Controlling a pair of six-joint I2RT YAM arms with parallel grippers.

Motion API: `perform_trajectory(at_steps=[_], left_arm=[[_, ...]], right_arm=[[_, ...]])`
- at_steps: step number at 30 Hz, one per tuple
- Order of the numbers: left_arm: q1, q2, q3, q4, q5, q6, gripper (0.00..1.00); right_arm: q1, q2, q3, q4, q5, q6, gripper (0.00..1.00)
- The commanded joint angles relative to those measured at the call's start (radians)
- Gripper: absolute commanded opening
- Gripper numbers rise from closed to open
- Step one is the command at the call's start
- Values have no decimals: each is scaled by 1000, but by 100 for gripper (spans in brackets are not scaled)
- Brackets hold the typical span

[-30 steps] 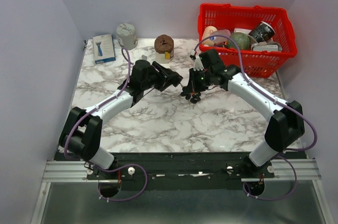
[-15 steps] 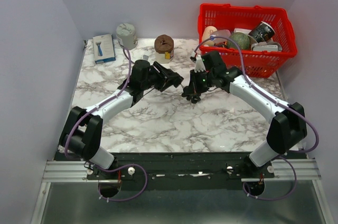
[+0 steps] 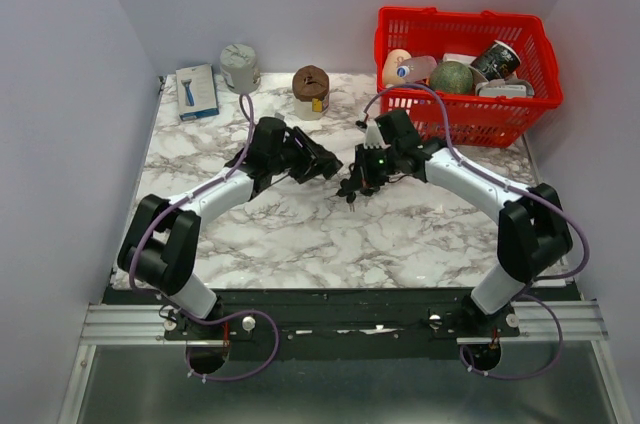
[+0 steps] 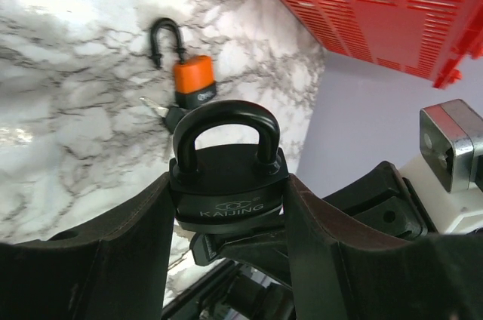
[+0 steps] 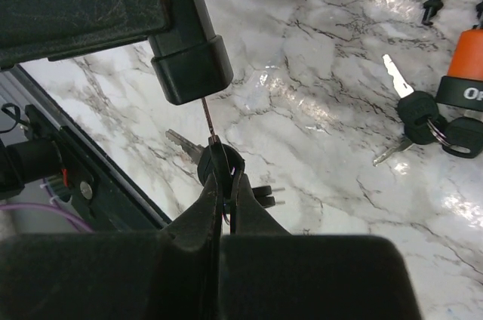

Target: Unlock with the key

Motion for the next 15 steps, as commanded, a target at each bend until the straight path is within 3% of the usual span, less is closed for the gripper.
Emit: perform_trajectory(at_steps=[1,9,15], left_arm=[[3,40,5,-104,41,66,0],[44,89,115,-279,-98,200,0],[89,134,158,-288,-135,186,0]], right_arm=[[-5,77,2,171,-43,74,1],[1,157,-35,180,-114,140,1],[18,208,-42,191,-177,170,1]])
